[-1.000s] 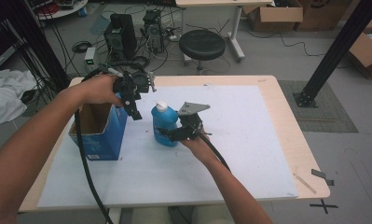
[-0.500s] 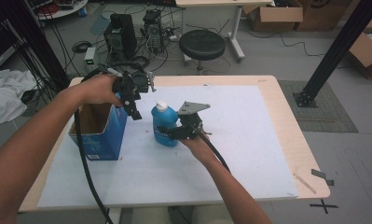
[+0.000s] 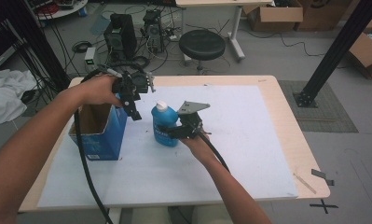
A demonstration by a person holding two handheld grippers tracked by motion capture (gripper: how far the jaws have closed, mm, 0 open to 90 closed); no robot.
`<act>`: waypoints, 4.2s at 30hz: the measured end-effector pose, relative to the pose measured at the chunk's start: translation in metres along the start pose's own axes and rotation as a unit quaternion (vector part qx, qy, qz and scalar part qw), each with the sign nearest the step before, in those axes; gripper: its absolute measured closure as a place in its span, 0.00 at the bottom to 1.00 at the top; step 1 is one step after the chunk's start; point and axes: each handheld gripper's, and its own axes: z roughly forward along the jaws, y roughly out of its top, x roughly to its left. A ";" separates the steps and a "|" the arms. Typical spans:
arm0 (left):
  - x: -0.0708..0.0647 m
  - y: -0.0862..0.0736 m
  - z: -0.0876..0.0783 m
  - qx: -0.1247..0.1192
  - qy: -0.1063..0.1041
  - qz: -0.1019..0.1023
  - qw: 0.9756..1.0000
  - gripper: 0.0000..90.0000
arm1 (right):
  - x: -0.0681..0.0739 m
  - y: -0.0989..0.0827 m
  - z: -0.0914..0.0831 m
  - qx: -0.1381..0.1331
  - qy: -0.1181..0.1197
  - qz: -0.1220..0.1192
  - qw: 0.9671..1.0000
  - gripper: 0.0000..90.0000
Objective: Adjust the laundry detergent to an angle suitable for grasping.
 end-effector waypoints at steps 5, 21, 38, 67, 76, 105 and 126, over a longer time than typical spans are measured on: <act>0.000 0.000 0.001 0.000 0.000 -0.001 1.000 0.23 | 0.000 0.001 0.000 -0.002 0.000 -0.002 1.000 0.37; 0.001 -0.001 0.001 0.001 0.000 -0.002 1.000 0.23 | 0.002 0.004 -0.001 0.006 0.012 -0.009 1.000 0.47; -0.003 -0.001 -0.002 0.001 0.001 -0.003 1.000 0.23 | 0.002 0.011 -0.030 0.007 0.054 -0.028 0.998 0.48; -0.009 0.003 -0.002 0.004 0.004 -0.005 1.000 0.23 | -0.001 0.005 -0.088 0.019 0.181 -0.083 0.980 0.48; -0.010 0.001 -0.001 0.004 0.004 -0.007 1.000 0.23 | 0.003 -0.001 -0.085 0.014 0.203 -0.089 0.975 0.48; -0.009 0.003 0.005 0.007 0.000 -0.006 1.000 0.23 | 0.010 -0.021 -0.078 0.030 0.220 -0.094 0.970 0.48; -0.010 0.003 0.005 0.005 0.001 -0.007 1.000 0.23 | 0.008 -0.024 -0.079 0.028 0.217 -0.085 0.972 0.45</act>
